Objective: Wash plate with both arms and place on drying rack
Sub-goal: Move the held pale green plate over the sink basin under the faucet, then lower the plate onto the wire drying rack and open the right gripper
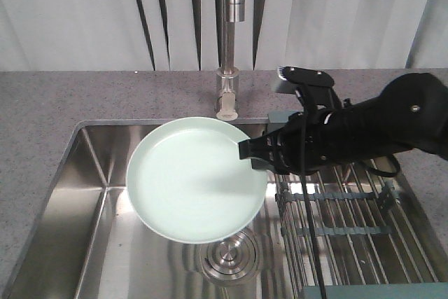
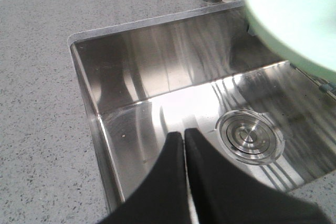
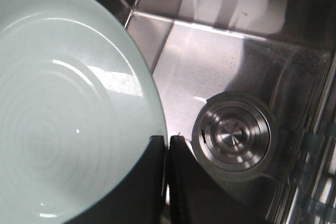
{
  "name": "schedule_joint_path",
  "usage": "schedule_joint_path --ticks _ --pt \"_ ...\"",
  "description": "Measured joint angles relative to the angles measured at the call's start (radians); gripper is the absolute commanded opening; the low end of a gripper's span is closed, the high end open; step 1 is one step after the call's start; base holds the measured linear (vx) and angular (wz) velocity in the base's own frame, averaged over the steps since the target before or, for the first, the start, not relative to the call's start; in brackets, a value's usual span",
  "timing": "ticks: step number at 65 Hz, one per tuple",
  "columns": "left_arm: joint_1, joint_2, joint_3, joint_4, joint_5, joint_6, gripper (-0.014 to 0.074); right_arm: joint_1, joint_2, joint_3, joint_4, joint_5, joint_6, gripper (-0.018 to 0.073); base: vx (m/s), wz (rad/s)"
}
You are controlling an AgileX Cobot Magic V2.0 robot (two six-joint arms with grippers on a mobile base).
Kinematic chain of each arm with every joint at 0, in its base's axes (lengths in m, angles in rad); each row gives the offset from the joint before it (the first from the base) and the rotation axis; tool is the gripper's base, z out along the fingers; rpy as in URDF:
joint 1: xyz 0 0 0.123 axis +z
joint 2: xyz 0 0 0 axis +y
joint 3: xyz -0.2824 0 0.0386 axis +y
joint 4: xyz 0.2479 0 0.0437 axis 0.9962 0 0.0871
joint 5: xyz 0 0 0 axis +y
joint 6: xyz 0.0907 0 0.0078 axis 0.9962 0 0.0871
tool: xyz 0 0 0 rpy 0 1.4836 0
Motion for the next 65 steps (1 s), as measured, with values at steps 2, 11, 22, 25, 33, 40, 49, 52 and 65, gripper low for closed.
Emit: schedule_joint_path --ticks 2,11,22,25,33,40,49,52,65 --pt "0.000 0.000 0.000 0.000 0.000 0.000 -0.0006 0.002 0.025 -0.012 0.000 -0.024 0.006 -0.0001 0.00 0.00" --pt "0.000 0.000 0.000 0.000 0.000 0.000 -0.0006 -0.019 0.140 -0.098 -0.040 -0.059 0.017 -0.0001 0.00 0.00" --pt "0.000 0.000 0.000 0.000 0.000 0.000 -0.0006 -0.095 0.144 -0.149 -0.135 -0.021 0.030 -0.0001 0.00 0.00" --pt "0.000 0.000 0.000 0.000 0.000 0.000 -0.0006 -0.119 0.129 -0.149 -0.173 0.017 0.034 -0.0001 0.00 0.00" --pt "0.000 0.000 0.000 0.000 0.000 0.000 -0.0006 -0.162 0.077 -0.150 -0.284 0.141 0.053 -0.0001 0.00 0.00" --pt "0.000 0.000 0.000 0.000 0.000 0.000 -0.0006 -0.155 0.027 -0.150 -0.330 0.271 0.062 -0.0001 0.00 0.00" --pt "0.000 0.000 0.000 0.000 0.000 0.000 -0.0006 -0.063 -0.004 -0.150 -0.335 0.334 0.091 -0.0001 0.00 0.00" --pt "0.000 0.000 0.000 0.000 0.000 0.000 -0.0006 -0.024 -0.001 -0.150 -0.332 0.319 0.112 -0.0001 0.00 0.00" --pt "0.000 0.000 0.000 0.000 0.000 0.000 -0.0006 0.081 0.083 -0.150 -0.337 0.099 0.161 -0.0001 0.00 0.00"
